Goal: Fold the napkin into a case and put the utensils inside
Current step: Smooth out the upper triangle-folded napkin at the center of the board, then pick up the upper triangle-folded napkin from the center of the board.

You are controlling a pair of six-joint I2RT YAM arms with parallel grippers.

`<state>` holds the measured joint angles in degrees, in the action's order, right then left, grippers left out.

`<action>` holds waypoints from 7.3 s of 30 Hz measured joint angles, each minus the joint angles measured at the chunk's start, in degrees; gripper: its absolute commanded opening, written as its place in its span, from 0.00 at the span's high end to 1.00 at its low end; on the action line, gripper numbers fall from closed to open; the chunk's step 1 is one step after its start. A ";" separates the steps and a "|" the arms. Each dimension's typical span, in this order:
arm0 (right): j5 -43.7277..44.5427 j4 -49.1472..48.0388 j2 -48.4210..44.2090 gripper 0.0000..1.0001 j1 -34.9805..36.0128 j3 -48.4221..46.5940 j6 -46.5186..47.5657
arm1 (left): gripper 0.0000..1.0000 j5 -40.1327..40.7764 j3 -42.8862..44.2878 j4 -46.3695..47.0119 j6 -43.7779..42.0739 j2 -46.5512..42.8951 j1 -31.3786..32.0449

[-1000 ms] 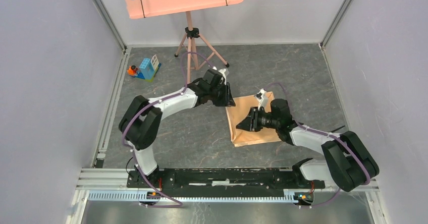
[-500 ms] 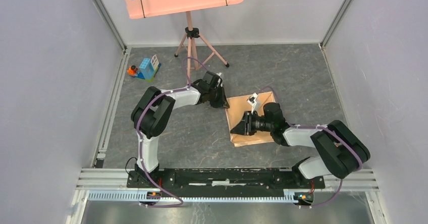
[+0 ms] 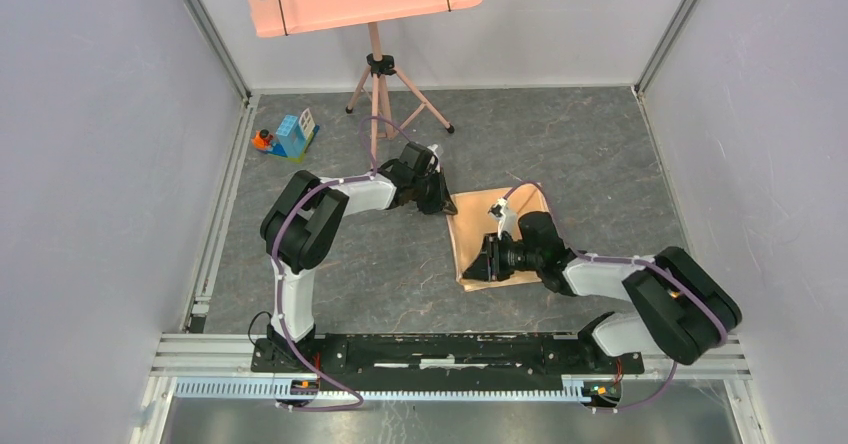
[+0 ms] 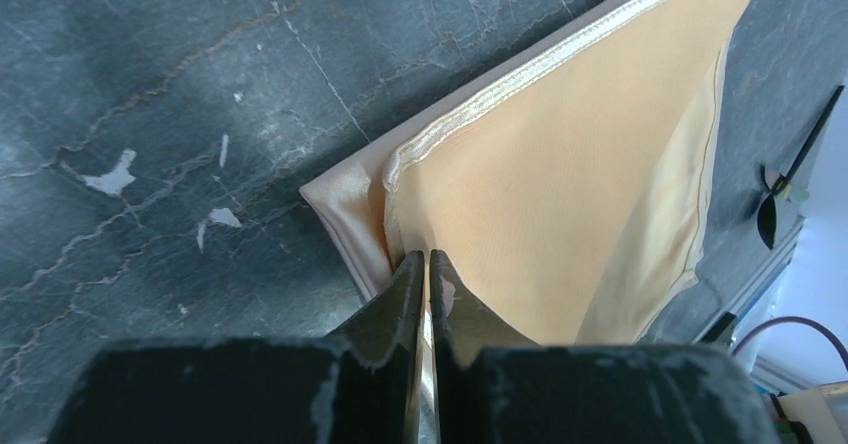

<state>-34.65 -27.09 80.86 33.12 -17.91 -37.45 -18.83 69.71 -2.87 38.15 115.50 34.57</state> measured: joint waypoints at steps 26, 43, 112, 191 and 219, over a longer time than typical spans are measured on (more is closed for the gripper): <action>51.52 42.27 3.15 0.38 24.33 -25.20 13.33 | 0.86 -1.20 -1.66 1.44 0.66 -0.68 0.02; 58.69 46.80 3.17 0.33 30.42 -26.27 16.17 | 0.89 -1.09 -1.86 1.07 0.63 -0.85 0.00; 74.66 47.91 11.80 0.53 44.87 -30.62 21.24 | 0.92 -0.81 -2.62 0.46 0.63 -1.57 -0.26; 29.44 43.56 -6.34 0.40 15.23 -26.56 24.46 | 0.47 -2.19 -4.63 -7.32 -0.13 -21.38 -1.64; 46.73 57.24 14.19 0.54 25.70 -37.42 21.27 | 0.43 0.68 -32.61 -10.49 -0.09 -51.39 -4.24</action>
<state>12.08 30.15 95.04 58.83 -55.33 -16.19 -18.15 37.10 -13.37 38.06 64.12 30.33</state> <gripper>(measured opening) 0.442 0.571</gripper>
